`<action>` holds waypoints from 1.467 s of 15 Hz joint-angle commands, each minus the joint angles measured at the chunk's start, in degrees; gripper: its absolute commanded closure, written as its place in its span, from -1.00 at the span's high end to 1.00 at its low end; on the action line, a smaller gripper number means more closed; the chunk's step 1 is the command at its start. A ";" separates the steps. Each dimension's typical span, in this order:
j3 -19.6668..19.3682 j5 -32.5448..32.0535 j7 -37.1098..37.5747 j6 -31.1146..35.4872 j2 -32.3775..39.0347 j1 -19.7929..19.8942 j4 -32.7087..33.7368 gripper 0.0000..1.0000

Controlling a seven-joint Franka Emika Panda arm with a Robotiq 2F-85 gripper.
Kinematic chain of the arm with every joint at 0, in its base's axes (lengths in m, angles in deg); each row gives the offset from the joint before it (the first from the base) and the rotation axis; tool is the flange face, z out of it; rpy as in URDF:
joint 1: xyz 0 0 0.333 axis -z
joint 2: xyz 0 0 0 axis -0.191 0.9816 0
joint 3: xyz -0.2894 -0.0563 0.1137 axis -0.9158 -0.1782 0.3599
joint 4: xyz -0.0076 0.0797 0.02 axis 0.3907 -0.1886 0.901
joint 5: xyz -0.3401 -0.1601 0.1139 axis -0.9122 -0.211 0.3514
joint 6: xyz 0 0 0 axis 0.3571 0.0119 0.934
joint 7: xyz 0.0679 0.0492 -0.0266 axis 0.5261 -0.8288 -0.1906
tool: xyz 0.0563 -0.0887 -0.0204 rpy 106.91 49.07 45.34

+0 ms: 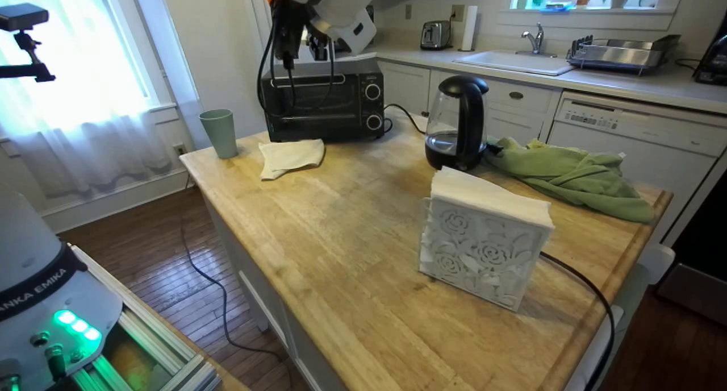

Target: Pick up the white plate and put it on the oven

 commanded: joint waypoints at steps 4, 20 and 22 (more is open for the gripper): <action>6.29 5.09 6.82 18.93 5.37 -7.90 6.18 -0.98; 8.48 3.14 7.77 29.68 15.32 -9.92 14.61 -0.31; 8.51 2.71 7.76 29.60 14.89 -9.97 14.24 -0.06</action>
